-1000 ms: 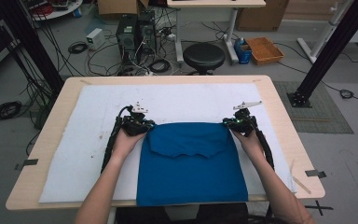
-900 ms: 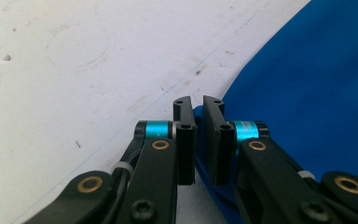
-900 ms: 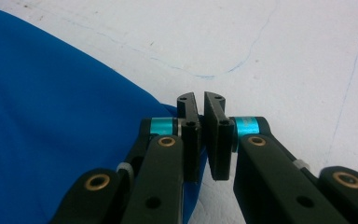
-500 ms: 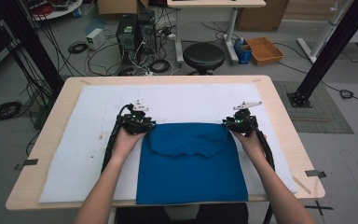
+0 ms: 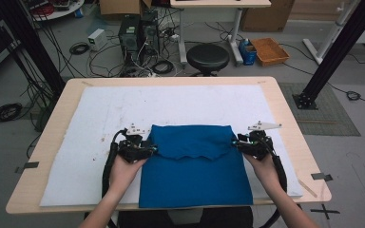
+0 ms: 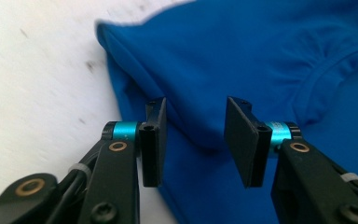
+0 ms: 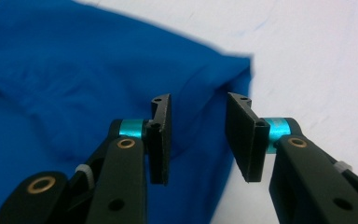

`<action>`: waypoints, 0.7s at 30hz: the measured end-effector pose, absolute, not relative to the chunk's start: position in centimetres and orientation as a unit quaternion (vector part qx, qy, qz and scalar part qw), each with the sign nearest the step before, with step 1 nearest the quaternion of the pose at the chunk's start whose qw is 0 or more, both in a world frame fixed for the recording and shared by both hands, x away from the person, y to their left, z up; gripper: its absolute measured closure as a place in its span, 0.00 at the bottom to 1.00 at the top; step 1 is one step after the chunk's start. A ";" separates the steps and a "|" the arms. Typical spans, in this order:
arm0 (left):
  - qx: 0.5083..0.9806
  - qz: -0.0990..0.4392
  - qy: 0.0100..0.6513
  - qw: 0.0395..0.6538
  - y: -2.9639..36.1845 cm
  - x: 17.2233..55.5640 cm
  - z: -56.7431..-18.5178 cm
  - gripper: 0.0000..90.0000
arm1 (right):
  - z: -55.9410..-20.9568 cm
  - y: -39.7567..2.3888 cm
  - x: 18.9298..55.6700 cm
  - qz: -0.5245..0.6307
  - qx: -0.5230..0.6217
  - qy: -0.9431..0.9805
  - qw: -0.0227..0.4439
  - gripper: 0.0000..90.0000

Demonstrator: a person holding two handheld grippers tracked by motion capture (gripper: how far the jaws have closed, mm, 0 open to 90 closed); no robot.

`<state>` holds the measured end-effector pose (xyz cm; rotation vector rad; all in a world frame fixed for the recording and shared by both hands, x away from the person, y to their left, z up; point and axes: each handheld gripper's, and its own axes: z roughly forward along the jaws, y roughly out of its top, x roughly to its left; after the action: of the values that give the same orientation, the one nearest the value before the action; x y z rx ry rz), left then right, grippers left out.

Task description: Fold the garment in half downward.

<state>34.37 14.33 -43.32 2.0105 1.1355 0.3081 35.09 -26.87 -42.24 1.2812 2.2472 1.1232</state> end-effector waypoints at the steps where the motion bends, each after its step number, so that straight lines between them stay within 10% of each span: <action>1: 0.794 0.119 0.449 0.392 14.1 34.4 -43.4 0.66 | -42.5 -26.8 34.9 0.389 0.450 0.789 0.152 0.68; 7: 0.798 0.108 0.452 0.384 13.2 34.6 -43.7 0.73 | -43.7 -26.0 35.4 0.372 0.461 0.794 0.134 0.67; 13: 0.801 0.112 0.449 0.380 12.9 34.6 -43.9 0.90 | -44.2 -25.1 35.4 0.358 0.430 0.817 0.136 0.96; 21: 0.795 0.115 0.441 0.400 13.1 34.1 -43.1 0.94 | -43.0 -25.3 34.5 0.372 0.413 0.816 0.159 0.98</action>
<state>34.12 13.06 -43.14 2.0118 1.1150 0.2920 34.55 -25.30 -43.03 1.1802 2.3337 1.0621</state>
